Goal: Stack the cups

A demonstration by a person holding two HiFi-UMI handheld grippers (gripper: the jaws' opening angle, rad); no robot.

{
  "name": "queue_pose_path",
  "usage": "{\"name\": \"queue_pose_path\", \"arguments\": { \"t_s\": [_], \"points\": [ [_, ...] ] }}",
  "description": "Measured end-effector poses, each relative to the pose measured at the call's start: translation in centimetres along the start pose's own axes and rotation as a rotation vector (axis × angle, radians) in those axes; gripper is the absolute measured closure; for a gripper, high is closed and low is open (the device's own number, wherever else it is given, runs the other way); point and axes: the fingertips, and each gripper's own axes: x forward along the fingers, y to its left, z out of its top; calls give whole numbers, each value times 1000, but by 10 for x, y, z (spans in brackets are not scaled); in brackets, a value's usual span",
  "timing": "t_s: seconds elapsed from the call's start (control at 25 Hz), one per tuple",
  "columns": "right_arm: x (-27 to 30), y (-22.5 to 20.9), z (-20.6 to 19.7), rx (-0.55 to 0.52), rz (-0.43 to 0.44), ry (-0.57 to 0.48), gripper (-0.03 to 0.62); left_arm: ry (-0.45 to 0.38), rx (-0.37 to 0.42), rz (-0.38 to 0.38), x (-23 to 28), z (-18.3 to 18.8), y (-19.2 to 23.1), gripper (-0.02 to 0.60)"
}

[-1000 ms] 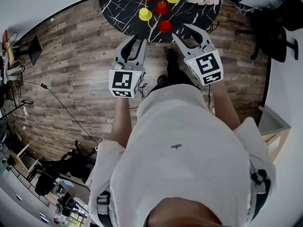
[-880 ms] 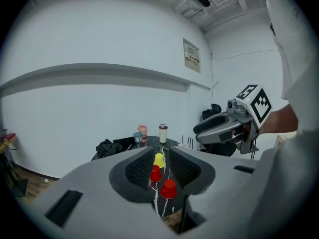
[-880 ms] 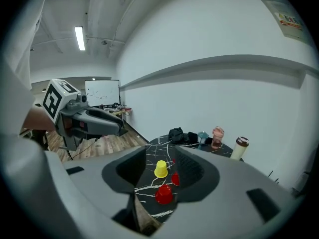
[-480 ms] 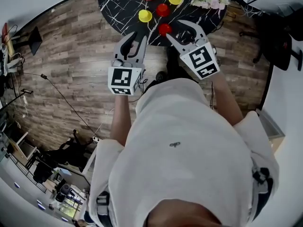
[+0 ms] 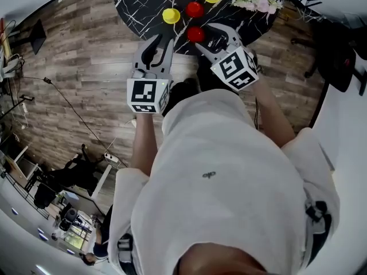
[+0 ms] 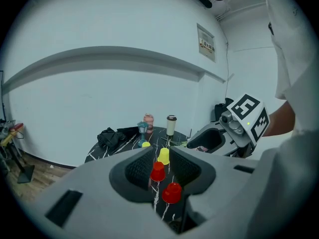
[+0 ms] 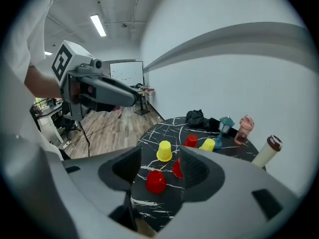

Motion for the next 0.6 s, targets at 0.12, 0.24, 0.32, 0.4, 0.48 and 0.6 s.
{"name": "queue_pose_path", "arguments": {
  "t_s": [0.12, 0.24, 0.32, 0.4, 0.48, 0.6],
  "points": [
    [7, 0, -10, -34, 31, 30, 352, 17, -15, 16, 1, -7, -2, 494],
    [16, 2, -16, -49, 54, 43, 344, 32, -29, 33, 0, -13, 0, 494],
    [22, 4, -23, -53, 66, 60, 341, 40, -39, 45, 0, -16, 3, 494],
    [27, 4, -31, -60, 74, 77, 341, 47, -46, 51, 0, -18, 4, 492],
    [32, 2, -40, -67, 77, 97, 338, 53, -49, 46, 1, -20, 3, 492],
    [41, -1, -53, -83, 80, 134, 332, 68, -46, 34, 5, -26, 3, 494]
  ]
}}
